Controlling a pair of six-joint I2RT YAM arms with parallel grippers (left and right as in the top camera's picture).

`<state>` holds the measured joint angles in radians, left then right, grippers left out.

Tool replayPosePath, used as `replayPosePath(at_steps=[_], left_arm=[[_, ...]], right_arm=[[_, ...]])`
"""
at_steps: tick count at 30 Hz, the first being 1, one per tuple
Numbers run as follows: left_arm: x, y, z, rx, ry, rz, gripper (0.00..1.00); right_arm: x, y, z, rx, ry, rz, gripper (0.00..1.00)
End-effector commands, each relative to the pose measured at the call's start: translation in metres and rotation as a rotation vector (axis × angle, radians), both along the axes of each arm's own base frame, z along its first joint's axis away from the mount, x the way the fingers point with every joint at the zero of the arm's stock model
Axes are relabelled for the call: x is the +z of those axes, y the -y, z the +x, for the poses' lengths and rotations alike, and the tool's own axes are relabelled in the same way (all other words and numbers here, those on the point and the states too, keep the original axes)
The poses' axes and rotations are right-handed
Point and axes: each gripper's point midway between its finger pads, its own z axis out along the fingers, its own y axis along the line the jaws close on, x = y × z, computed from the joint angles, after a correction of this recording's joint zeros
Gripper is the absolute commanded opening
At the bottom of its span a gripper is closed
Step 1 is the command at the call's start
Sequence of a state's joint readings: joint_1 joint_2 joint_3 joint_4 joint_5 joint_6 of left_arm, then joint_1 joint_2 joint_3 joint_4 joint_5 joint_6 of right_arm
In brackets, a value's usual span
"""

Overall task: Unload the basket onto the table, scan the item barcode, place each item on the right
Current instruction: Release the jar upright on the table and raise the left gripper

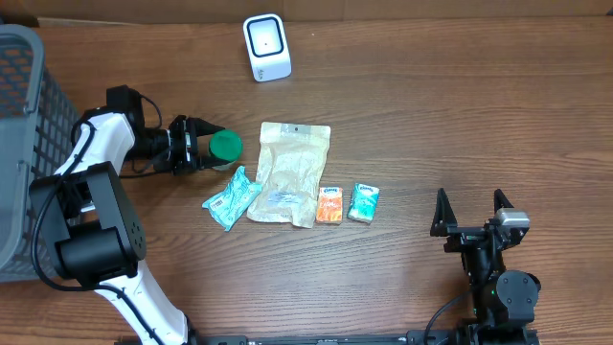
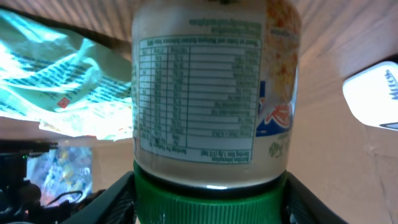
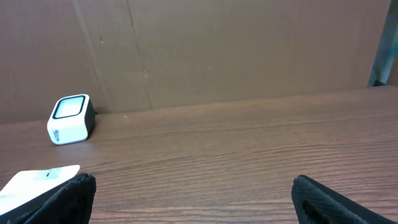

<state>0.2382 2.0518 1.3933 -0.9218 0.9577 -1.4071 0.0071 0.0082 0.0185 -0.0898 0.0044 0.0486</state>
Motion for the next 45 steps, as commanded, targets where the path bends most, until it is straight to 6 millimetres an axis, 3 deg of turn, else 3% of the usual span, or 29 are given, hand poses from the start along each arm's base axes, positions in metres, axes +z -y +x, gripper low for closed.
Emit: replayPosePath(at_steps=[1, 4, 6, 17, 22, 26, 36, 41, 45], left_arm=[[-0.024, -0.004, -0.018, 0.004, -0.093, 0.067, 0.61], [-0.026, -0.006, -0.019, 0.004, -0.096, 0.077, 0.84], [-0.026, -0.006, -0.019, 0.003, -0.095, 0.077, 0.9], [-0.021, -0.011, -0.012, -0.027, -0.028, 0.112, 0.85], [-0.006, -0.026, 0.01, -0.126, 0.141, 0.233, 0.82], [0.01, -0.045, 0.009, -0.194, 0.129, 0.374, 0.85], [0.065, -0.099, 0.002, -0.422, 0.154, 0.726, 0.89], [0.119, -0.101, 0.014, -0.579, 0.364, 0.806, 1.0], [0.165, -0.096, 0.022, -0.699, 0.556, 0.882, 1.0]], right_arm=[[-0.002, 0.001, 0.0, -0.007, 0.001, -0.005, 1.0], [-0.002, 0.001, 0.0, -0.007, 0.001, -0.005, 1.0], [-0.002, 0.001, 0.0, -0.007, 0.001, -0.005, 1.0], [-0.002, 0.001, 0.0, -0.007, 0.001, -0.005, 1.0], [-0.002, 0.001, 0.0, -0.007, 0.001, -0.005, 1.0], [-0.002, 0.001, 0.0, -0.007, 0.001, -0.005, 1.0], [-0.002, 0.001, 0.0, -0.007, 0.001, -0.005, 1.0], [-0.002, 0.001, 0.0, -0.007, 0.001, -0.005, 1.0], [-0.002, 0.001, 0.0, -0.007, 0.001, -0.005, 1.0]])
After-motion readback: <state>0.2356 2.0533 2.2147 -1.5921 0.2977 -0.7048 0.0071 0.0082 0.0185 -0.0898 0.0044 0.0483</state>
